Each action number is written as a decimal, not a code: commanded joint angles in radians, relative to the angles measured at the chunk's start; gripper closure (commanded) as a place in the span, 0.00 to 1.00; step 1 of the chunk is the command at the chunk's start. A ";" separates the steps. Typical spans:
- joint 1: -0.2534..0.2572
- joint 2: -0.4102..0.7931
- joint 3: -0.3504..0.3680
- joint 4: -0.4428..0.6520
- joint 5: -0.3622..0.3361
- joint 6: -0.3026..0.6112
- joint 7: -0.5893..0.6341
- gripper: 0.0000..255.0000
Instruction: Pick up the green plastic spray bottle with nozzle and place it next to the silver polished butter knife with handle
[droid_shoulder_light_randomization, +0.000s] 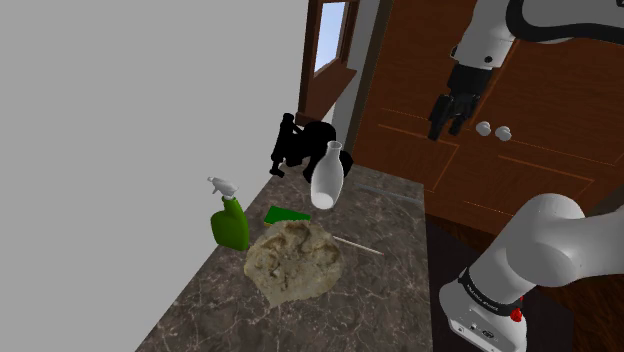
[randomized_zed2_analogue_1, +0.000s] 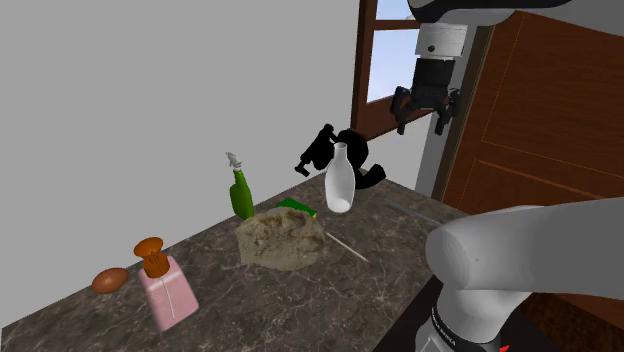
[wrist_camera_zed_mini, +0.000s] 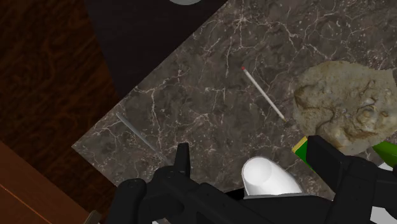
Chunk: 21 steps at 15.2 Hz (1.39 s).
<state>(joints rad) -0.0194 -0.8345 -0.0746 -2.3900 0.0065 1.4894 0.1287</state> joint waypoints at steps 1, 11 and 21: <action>0.000 0.000 0.000 0.000 0.000 0.000 0.000 0.00; 0.100 0.249 0.122 0.057 0.087 0.232 0.039 0.00; 0.175 0.539 0.239 0.216 0.109 0.406 0.078 0.00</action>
<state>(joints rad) 0.1486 -0.3232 0.1531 -2.1987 0.1158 1.8878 0.2020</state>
